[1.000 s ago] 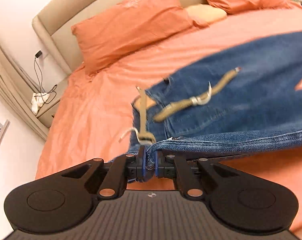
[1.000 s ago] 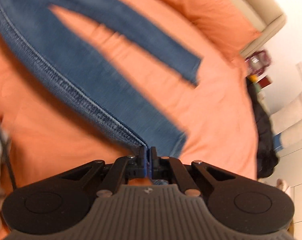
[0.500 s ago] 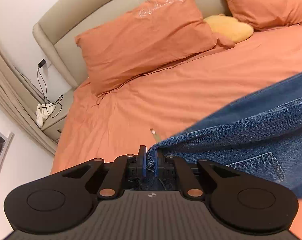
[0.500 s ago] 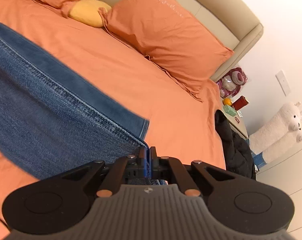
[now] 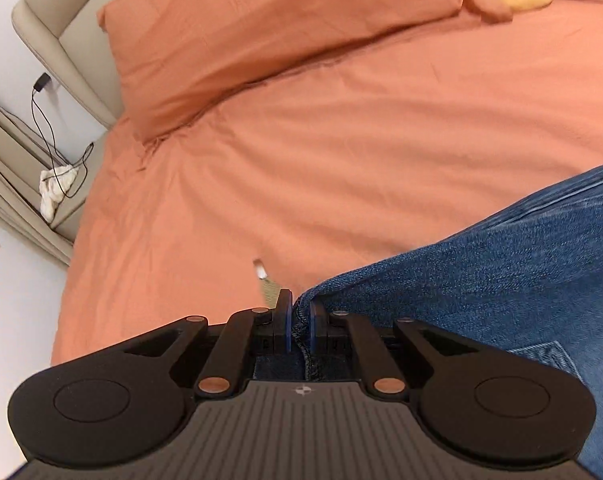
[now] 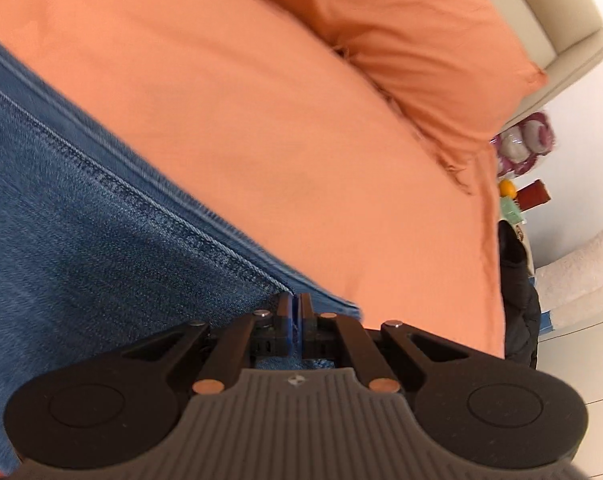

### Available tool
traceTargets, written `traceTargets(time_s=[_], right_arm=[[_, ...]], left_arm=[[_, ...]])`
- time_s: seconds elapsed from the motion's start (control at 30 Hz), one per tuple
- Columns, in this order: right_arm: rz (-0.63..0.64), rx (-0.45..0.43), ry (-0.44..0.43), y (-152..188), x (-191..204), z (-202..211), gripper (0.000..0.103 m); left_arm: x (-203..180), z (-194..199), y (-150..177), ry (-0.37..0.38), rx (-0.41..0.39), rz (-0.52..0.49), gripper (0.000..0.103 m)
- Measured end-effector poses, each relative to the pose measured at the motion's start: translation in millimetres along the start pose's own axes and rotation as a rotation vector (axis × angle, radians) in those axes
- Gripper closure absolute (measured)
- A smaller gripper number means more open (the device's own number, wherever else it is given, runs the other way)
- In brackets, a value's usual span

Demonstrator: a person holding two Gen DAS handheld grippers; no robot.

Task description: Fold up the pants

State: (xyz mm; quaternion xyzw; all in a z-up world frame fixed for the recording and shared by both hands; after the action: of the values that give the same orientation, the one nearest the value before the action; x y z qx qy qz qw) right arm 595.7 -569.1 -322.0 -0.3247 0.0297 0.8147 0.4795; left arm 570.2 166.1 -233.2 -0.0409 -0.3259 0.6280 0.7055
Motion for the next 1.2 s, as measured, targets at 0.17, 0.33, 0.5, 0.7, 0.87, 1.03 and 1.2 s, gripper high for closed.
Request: traceTargets(time_s=[0.17,0.33,0.5,0.7,0.87,1.03,1.2], right_arm=[[0.003,-0.033,0.02,3,1,7,0.103],[-0.056,-0.097,0.037,9,-20,54,0.103],[-0.096,-0.107,0.057,-15,-24,41,0.103],[-0.096,-0.032,0.069,-34,-4,-3,0.103],[-0.153,-0.017,0.057,-37,2,-16,0.095],[-0.228,-0.055,0.027,-34,2,5,0.058],[-0.432,-0.057,-0.053,-1,-5,34,0.055]], left_arm=[[7,23,6,-0.013,-0.071,0.027,0.094],[29,70,2,0.01,-0.165,0.079,0.094],[26,47,-19,0.01,-0.149,0.095,0.094],[11,14,-21,-0.002,-0.089,0.093,0.093],[16,8,-19,0.013,-0.079,0.128,0.043],[26,31,-15,0.053,-0.094,0.131,0.029],[43,56,9,0.146,-0.071,0.227,0.029]])
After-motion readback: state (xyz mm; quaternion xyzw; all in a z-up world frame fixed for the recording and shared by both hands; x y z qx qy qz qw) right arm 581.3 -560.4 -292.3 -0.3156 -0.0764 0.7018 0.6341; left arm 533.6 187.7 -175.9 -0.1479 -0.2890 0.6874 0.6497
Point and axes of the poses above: each gripper's, at about its wrist camera, not at the fingertips, and z roughly against the way its jaws point, x to its left, y to its underside, the point moved 9 cm from there along -z, roughly the way its jaws point, and after that the axes turned 5 degrees about z, right-handed, at the moved point
